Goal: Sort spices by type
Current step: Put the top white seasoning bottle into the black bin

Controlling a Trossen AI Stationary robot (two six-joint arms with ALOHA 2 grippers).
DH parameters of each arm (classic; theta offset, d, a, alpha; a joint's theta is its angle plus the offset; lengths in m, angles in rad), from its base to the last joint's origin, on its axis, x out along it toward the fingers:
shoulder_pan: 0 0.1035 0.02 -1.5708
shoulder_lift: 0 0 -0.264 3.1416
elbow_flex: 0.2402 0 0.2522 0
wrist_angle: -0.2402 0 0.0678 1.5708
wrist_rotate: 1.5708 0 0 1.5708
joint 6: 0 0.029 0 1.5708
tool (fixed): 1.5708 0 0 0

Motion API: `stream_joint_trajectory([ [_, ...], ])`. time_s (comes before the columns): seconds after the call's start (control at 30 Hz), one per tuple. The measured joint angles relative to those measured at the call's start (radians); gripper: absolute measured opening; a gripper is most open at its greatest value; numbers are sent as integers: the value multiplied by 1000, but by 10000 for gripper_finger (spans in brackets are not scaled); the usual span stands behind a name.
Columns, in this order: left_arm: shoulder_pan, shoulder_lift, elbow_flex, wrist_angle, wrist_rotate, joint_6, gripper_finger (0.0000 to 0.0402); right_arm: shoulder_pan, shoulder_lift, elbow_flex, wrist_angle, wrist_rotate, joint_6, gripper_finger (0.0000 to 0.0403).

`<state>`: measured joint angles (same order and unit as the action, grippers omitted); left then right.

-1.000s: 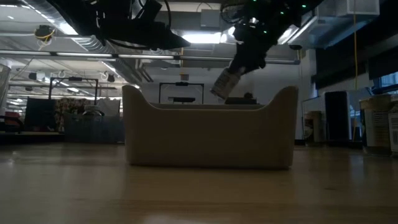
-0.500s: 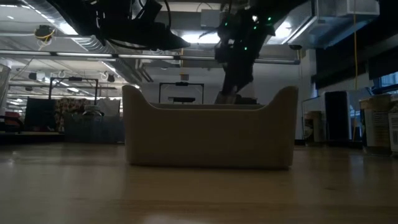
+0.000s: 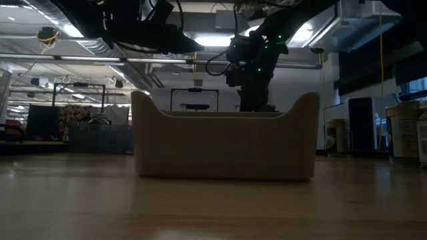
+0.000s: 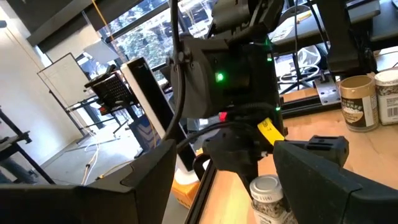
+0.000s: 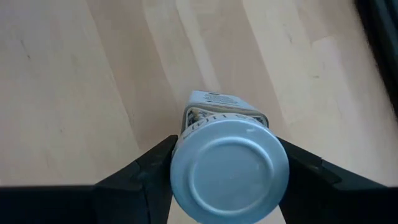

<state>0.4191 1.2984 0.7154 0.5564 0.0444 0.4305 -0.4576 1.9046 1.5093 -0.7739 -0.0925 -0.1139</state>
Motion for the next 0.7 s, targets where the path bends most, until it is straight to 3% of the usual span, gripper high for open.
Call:
stream_joint_trajectory([
  [0.7, 0, 0, 0, 1, 0, 0, 258, 0, 14, -21, 6, -61, -26, 222],
])
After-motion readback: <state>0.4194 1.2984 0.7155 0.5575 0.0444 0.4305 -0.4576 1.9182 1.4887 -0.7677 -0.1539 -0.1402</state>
